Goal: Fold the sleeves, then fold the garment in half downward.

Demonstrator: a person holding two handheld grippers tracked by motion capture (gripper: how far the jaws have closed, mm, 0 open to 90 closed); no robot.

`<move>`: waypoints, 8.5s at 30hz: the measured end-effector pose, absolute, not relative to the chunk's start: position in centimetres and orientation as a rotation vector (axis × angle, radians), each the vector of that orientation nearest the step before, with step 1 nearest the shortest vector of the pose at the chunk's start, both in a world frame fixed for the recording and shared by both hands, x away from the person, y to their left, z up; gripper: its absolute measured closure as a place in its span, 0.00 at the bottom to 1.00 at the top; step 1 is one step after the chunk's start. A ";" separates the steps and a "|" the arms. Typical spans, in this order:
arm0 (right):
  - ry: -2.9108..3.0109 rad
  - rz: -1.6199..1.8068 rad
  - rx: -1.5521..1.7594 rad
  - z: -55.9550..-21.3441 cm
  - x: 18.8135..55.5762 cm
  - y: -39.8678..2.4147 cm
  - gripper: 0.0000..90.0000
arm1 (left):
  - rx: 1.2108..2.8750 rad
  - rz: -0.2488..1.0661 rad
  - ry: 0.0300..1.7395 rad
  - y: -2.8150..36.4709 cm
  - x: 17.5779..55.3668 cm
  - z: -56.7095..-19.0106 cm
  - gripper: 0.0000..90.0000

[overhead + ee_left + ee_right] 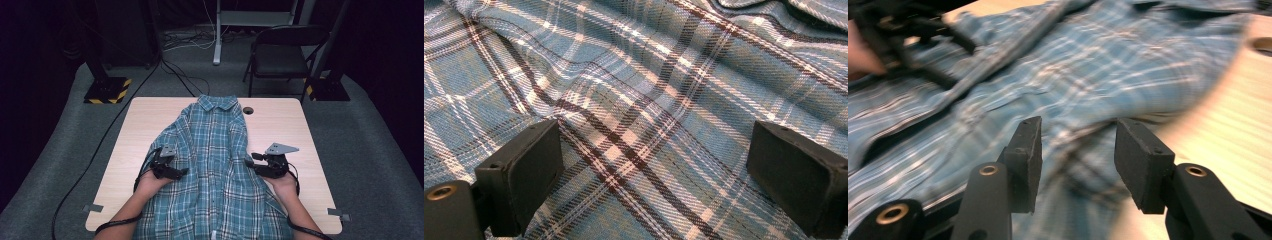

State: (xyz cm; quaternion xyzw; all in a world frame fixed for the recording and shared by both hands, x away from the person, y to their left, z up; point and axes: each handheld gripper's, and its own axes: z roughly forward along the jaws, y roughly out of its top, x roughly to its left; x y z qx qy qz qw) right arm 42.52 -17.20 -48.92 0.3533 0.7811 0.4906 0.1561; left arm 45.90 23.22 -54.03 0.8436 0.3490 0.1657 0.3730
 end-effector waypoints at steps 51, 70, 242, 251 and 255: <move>2.236 0.681 1.302 -49.1 50.4 -19.2 1.00 | 2.166 0.418 0.885 23.1 46.0 -54.0 0.07; 2.463 0.871 1.236 -50.9 49.9 -15.1 0.73 | 2.167 0.419 0.886 23.1 46.0 -54.0 0.07; 2.395 0.908 1.143 -52.3 49.8 -14.4 0.36 | 2.202 0.414 0.969 23.3 52.0 -52.8 0.20; 2.348 0.972 1.157 -51.7 49.8 -14.7 0.36 | 2.155 0.439 0.994 23.9 52.4 -51.8 0.26; 2.302 0.998 1.178 -51.2 50.4 -15.4 0.35 | 2.154 0.451 0.979 24.3 53.3 -51.4 0.26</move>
